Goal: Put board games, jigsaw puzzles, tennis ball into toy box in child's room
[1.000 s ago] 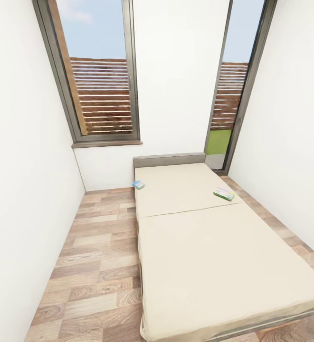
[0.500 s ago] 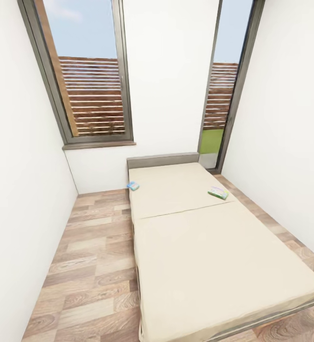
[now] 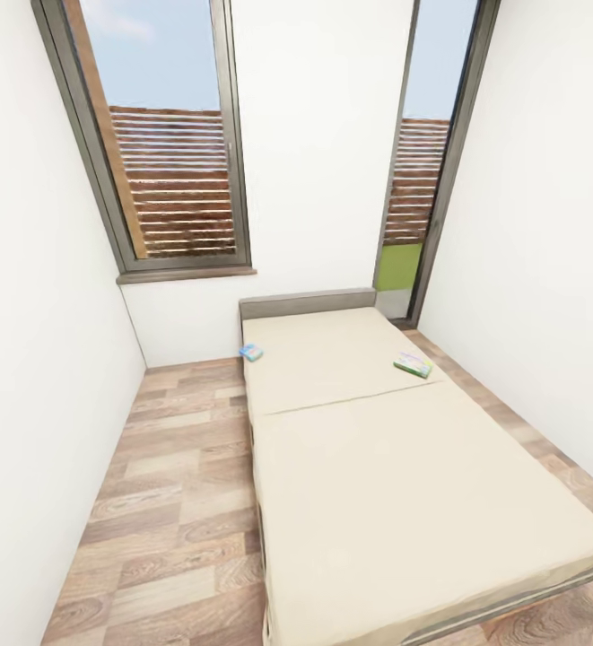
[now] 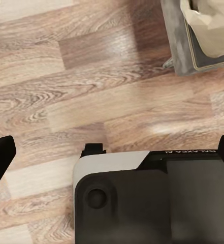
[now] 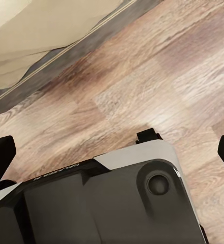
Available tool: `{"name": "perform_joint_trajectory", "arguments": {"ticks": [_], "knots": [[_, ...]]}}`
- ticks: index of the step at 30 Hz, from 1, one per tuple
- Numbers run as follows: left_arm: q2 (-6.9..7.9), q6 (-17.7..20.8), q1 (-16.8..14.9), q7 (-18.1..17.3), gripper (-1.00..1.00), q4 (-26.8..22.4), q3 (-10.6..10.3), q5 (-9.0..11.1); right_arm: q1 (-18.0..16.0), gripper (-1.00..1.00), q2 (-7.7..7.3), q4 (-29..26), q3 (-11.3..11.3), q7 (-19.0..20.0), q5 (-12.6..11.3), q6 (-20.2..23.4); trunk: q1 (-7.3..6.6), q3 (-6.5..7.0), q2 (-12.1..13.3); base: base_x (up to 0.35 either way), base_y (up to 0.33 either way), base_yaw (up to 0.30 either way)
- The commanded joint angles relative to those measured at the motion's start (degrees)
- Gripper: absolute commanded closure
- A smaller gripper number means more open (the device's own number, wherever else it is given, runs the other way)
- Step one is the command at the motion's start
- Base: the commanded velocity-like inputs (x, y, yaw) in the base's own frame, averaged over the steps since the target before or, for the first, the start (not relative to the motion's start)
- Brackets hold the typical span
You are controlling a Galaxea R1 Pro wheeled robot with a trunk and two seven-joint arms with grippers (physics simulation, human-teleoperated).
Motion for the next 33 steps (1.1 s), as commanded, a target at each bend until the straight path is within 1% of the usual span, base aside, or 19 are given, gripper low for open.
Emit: {"name": "perform_joint_trajectory", "arguments": {"ticks": [1,7,20,33], "knots": [[0.0,0.08,-0.03,0.01,-1.0,-0.05,-0.05,-0.04,-0.04,-1.0,0.03,0.02,-0.11,-0.11,-0.17,-0.18,0.04,-0.12,-0.11,0.123,0.071,-0.001],[0.01,0.01,-0.03,0.01,-1.0,-0.05,-0.05,-0.05,-0.04,-1.0,0.03,0.02,-0.11,-0.11,-0.17,-0.22,0.04,-0.12,-0.11,0.155,0.105,0.0],[0.01,-0.01,-0.03,0.01,-1.0,-0.05,-0.05,-0.02,-0.04,-1.0,0.03,0.02,-0.11,-0.11,-0.17,-0.21,0.04,-0.12,-0.11,0.032,0.022,0.0],[0.0,-0.01,-0.03,0.01,-1.0,-0.05,-0.05,0.0,-0.04,-1.0,0.03,0.02,-0.11,-0.11,-0.17,-0.18,0.04,-0.12,-0.11,0.13,0.09,0.0]]}}
